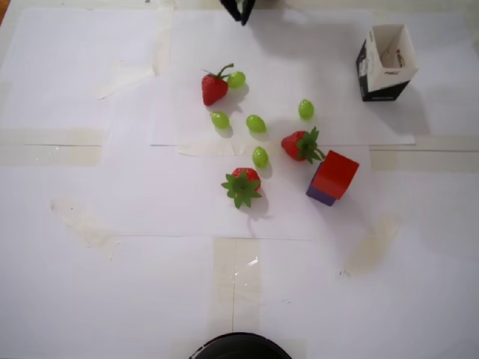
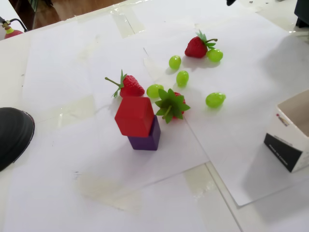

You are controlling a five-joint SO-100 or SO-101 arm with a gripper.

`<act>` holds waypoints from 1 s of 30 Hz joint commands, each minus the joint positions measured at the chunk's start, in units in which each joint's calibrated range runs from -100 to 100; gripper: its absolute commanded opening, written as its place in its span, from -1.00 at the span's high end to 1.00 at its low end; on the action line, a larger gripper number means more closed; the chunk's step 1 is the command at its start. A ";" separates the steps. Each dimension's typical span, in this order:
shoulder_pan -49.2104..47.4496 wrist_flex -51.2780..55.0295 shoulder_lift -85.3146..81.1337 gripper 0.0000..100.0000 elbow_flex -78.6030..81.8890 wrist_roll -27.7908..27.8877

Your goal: Put the red cube on top of the purple cube

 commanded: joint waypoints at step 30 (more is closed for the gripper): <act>-1.11 7.10 -42.02 1.00 23.16 -1.03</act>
